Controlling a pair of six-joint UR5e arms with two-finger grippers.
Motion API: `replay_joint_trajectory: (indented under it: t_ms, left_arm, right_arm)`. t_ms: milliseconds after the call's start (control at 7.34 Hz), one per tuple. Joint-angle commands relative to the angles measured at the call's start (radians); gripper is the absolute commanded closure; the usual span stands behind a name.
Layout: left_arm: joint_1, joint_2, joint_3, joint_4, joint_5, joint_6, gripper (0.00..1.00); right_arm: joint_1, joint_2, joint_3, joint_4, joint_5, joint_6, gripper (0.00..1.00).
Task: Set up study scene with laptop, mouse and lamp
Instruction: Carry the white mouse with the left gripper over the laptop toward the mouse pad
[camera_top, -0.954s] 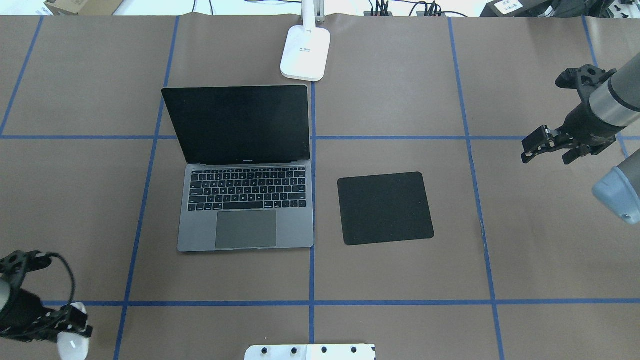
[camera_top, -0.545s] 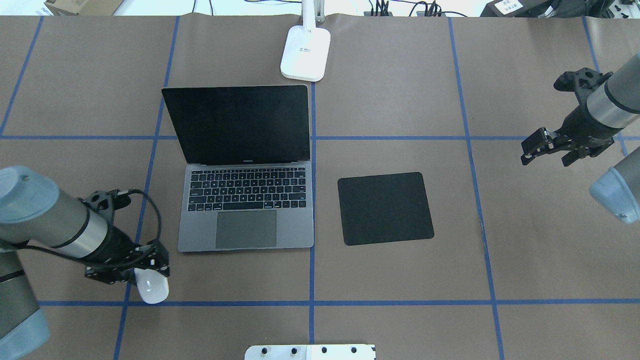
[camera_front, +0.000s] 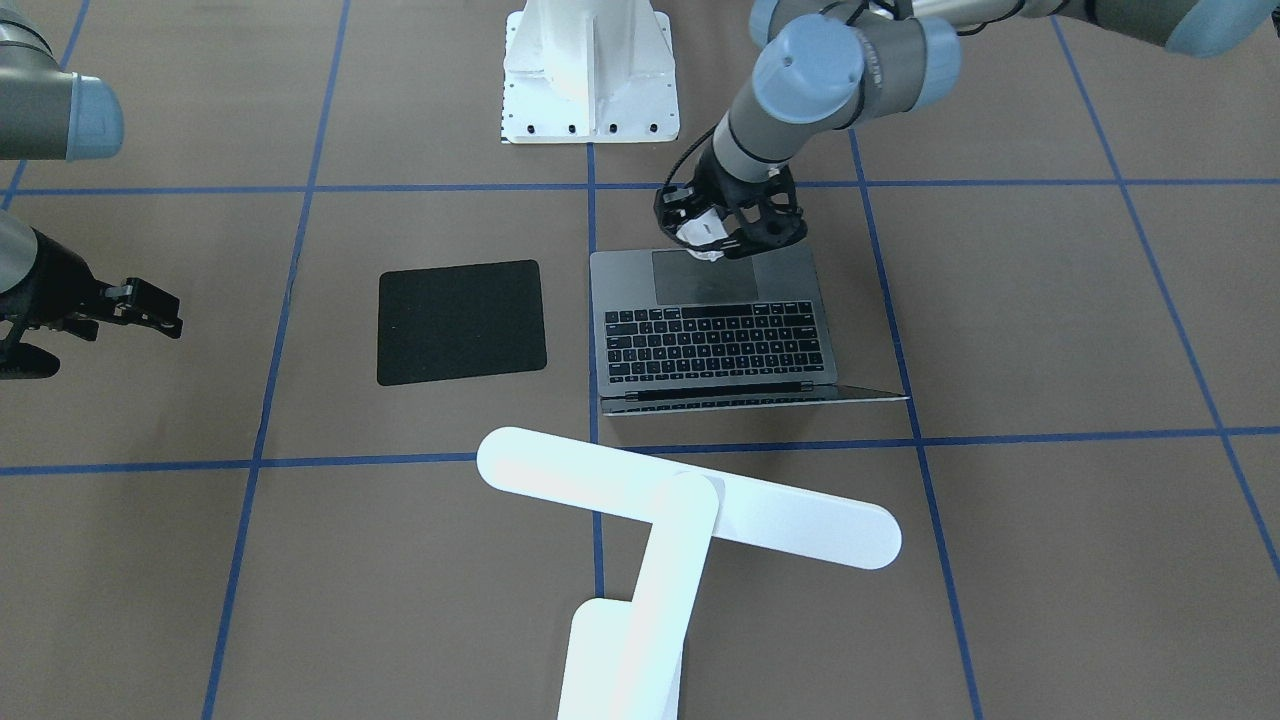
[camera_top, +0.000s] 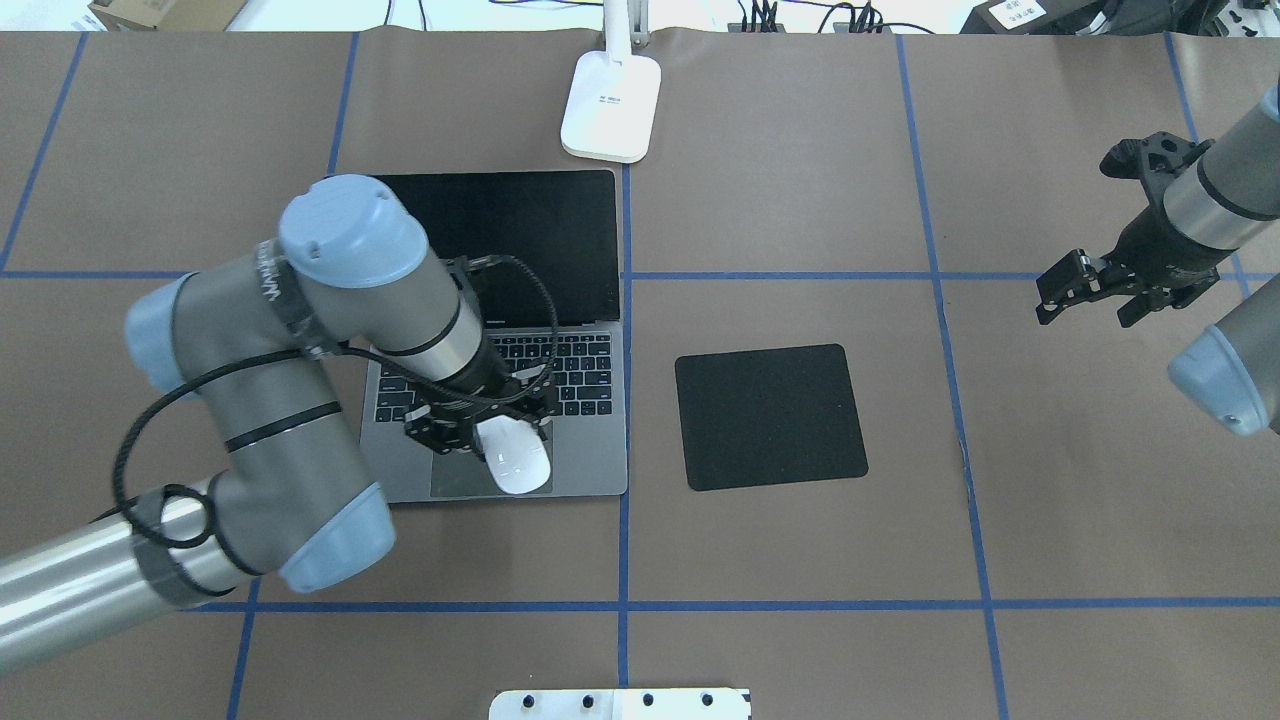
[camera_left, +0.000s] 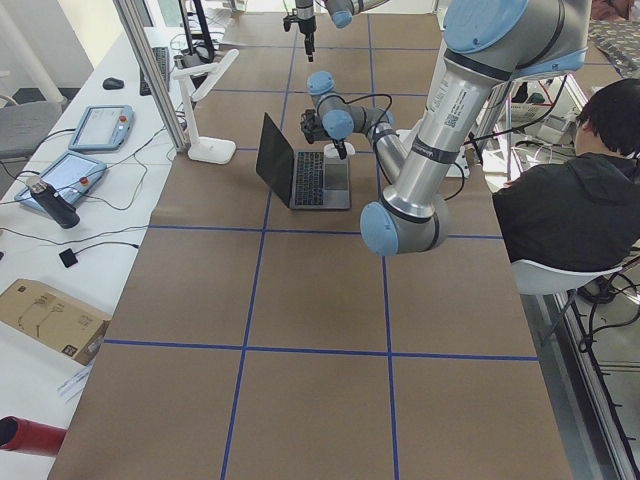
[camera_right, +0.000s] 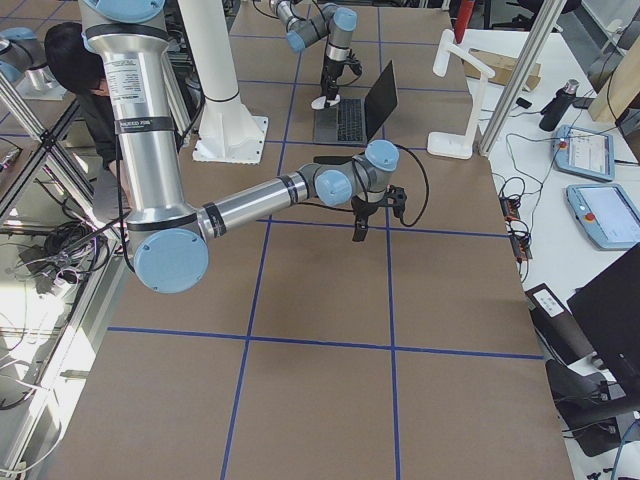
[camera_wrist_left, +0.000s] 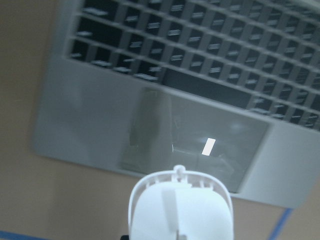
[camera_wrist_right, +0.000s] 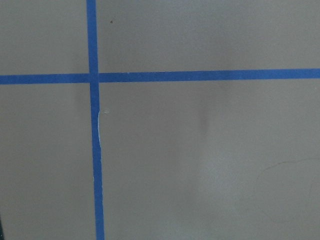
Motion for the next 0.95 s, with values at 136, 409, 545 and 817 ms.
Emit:
replay_joint_trajectory:
  t_ms: [136, 409, 545, 817]
  left_arm:
    - [0.039, -0.349, 0.375, -0.007, 0.066, 0.004, 0.77]
    - [0.084, -0.459, 0.513, -0.036, 0.133, 0.01, 0.77]
    - [0.102, -0.516, 0.585, -0.051, 0.159, 0.039, 0.77]
    - [0.122, -0.535, 0.641, -0.076, 0.211, 0.112, 0.77]
  right_arm:
    - [0.028, -0.016, 0.005, 0.001, -0.001, -0.001, 0.01]
    - [0.031, -0.014, 0.005, 0.001, -0.004, -0.001, 0.01]
    - [0.031, -0.014, 0.005, 0.001, -0.004, -0.001, 0.01]
    - [0.032, -0.014, 0.005, 0.001, -0.004, -0.001, 0.01]
